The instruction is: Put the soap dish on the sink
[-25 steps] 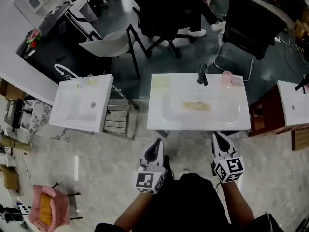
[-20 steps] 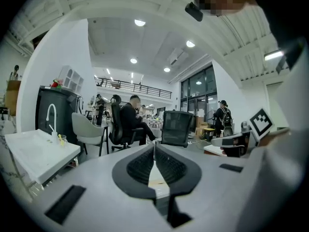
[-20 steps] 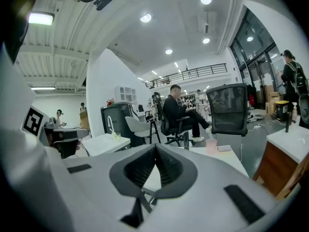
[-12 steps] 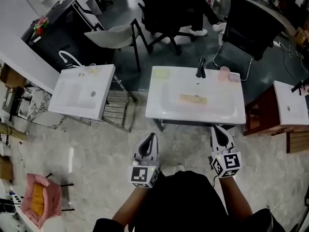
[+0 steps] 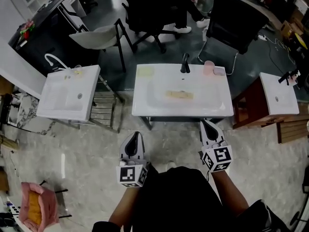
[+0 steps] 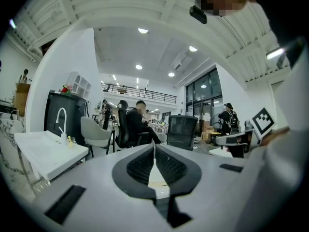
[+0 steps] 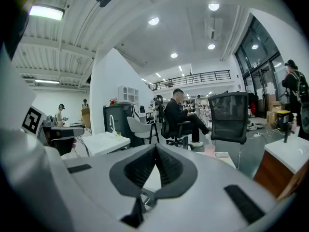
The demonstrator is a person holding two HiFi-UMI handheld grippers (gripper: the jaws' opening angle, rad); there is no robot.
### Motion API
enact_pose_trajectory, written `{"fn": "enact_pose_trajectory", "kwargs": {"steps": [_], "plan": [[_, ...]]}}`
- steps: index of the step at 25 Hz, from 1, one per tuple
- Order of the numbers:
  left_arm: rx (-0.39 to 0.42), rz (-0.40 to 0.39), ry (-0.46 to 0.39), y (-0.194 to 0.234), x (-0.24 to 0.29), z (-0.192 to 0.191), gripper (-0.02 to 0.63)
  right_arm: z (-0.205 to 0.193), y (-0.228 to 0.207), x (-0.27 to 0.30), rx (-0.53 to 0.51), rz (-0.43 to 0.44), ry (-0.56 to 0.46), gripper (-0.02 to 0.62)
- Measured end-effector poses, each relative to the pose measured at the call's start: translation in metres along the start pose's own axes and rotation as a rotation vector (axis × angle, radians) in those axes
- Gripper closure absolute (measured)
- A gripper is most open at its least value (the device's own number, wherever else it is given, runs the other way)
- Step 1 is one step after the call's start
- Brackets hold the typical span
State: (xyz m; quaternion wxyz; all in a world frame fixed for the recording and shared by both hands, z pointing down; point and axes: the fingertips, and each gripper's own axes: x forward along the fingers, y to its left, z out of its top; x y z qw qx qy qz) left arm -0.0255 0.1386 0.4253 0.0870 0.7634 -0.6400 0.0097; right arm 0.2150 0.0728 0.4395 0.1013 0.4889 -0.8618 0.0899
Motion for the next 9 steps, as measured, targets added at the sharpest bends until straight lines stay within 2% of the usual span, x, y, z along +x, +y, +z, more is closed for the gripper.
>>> {"fn": "enact_pose_trajectory", "kwargs": {"steps": [9], "plan": [[-0.017, -0.03, -0.001, 0.013, 0.01, -0.004, 0.591, -0.005, 0.006, 0.007, 0.0, -0.029, 0.018, 0.597]]}}
